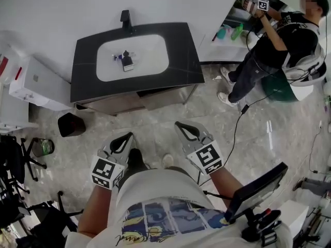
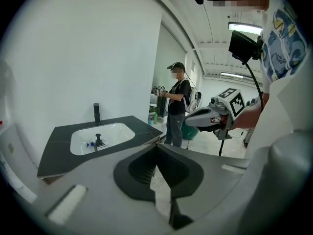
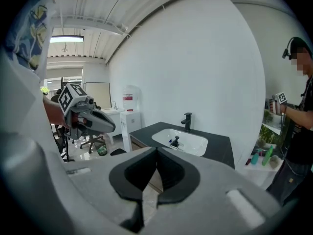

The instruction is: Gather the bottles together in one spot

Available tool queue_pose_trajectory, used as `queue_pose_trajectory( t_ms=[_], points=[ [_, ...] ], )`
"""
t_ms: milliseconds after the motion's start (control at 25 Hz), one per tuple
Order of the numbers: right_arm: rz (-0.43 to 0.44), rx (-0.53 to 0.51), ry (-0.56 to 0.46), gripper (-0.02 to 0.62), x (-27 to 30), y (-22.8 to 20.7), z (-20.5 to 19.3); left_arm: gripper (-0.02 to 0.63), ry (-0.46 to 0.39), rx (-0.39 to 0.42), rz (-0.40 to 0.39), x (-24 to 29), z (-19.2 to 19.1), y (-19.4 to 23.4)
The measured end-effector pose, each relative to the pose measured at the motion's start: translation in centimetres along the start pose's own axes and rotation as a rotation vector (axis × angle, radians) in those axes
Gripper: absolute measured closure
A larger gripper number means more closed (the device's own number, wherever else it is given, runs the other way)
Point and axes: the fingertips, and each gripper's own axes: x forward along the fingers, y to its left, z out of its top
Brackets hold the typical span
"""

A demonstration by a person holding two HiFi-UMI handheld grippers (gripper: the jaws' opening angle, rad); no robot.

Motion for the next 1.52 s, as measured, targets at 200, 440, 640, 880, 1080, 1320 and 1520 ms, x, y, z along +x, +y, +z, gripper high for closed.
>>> queue_pose_trajectory(
  t_ms=[200,440,640,880,1080,1320,1520],
  points=[
    [-0.037,0.008,0.015,0.594,4.2,0.1,2.0,0.604,-0.012,0.006,-0.036,0.2,0.9,4.9],
    [-0.073,0.012,0.022,0.549,11.2,1.3,5.1,0.604,-0.005,0.069,-0.057,-1.5,0.7,11.6],
    [-0.123,0.015,0.022,0.529,17.0,1.3,7.1,0.604,-0.003,0.1,-0.103,-3.1,0.8,15.5],
    [-0.126,0.031,0.053,0.491,23.4,0.0,6.5,0.603,0.002,0.084,-0.103,-3.5,0.4,18.6],
    [-0.133,0.064,0.07,0.485,29.0,-3.3,6.1,0.603,-0.007,0.057,-0.08,-2.7,1.6,20.8],
    [-0.109,0.077,0.123,0.446,36.5,-7.9,4.6,0.603,0.004,0.027,-0.035,-0.6,3.4,22.9],
    [-0.102,0.088,0.158,0.4,41.5,-10.9,3.6,0.603,0.028,0.01,0.0,1.6,5.1,24.8]
  ],
)
